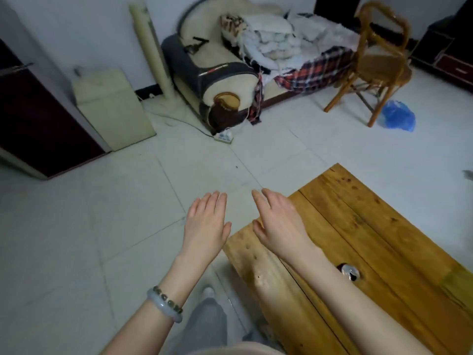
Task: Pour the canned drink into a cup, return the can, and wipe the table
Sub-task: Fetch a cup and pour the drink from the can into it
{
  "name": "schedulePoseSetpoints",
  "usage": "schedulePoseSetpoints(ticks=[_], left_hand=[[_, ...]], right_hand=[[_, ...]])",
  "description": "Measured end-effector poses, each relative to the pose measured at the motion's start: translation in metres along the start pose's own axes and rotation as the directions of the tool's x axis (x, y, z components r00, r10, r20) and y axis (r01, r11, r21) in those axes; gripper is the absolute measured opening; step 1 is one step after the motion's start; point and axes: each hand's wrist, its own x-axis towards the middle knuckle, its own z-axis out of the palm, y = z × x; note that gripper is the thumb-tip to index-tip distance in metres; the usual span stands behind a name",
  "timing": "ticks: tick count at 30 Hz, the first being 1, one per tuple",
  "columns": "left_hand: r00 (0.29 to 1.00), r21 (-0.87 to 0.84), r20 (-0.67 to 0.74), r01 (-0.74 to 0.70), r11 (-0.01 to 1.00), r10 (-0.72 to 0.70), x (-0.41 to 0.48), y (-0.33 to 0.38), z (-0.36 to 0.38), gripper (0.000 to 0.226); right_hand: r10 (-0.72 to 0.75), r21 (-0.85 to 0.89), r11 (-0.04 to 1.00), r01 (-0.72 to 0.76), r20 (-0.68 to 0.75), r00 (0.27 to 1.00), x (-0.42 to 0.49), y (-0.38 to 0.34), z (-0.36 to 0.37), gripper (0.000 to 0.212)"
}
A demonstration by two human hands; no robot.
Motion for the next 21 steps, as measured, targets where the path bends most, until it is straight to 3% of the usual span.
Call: schedulePoseSetpoints(ticks=[7, 21], left_hand=[[0.979, 0.016, 0.003, 0.203, 0.979, -0.203, -0.019, -0.099, -0.013, 0.071], [0.929, 0.017, 0.018, 0.369, 0.929, -0.37, -0.008, -0.337, -0.03, 0.068]], right_hand=[[-0.138, -0.002, 0.99, 0.138, 0.048, 0.989, 0.065, -0.081, 0.035, 0.068], [-0.276, -0.032, 0.961, 0.275, -0.048, 0.96, 0.247, -0.269, 0.089, 0.07]])
